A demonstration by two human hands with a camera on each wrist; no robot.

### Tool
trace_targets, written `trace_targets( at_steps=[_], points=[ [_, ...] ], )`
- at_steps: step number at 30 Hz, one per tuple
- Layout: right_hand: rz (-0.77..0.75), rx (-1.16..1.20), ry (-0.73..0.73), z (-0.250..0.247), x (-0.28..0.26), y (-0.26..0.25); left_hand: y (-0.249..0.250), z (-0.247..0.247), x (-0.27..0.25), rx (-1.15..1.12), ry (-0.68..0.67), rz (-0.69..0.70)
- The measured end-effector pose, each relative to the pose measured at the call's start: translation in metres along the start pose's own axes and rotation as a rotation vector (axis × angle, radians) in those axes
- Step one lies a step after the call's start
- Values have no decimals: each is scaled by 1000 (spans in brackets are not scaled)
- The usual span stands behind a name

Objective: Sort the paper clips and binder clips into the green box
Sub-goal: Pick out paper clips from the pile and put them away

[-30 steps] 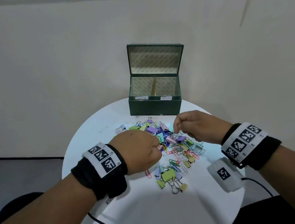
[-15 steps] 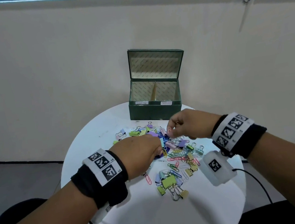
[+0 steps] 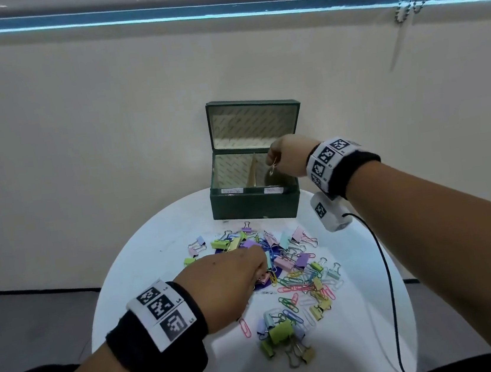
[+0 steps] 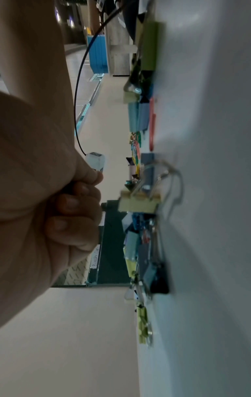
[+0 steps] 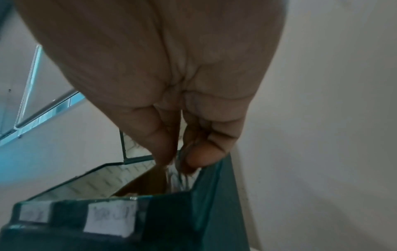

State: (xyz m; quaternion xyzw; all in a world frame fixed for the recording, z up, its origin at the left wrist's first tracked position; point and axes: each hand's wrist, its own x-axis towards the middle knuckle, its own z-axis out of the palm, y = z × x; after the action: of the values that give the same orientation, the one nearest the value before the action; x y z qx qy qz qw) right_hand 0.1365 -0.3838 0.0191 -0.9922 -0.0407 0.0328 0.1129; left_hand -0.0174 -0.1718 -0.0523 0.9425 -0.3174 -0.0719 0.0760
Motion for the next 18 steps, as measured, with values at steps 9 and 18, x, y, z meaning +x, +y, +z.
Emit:
trace_targets(
  at_steps=[9, 18],
  points=[
    [-156, 115, 214, 27, -80, 35, 2, -3, 2, -15, -127, 35],
    [-117, 142, -255, 62, -147, 81, -12, -49, 81, -299, 146, 7]
  ],
)
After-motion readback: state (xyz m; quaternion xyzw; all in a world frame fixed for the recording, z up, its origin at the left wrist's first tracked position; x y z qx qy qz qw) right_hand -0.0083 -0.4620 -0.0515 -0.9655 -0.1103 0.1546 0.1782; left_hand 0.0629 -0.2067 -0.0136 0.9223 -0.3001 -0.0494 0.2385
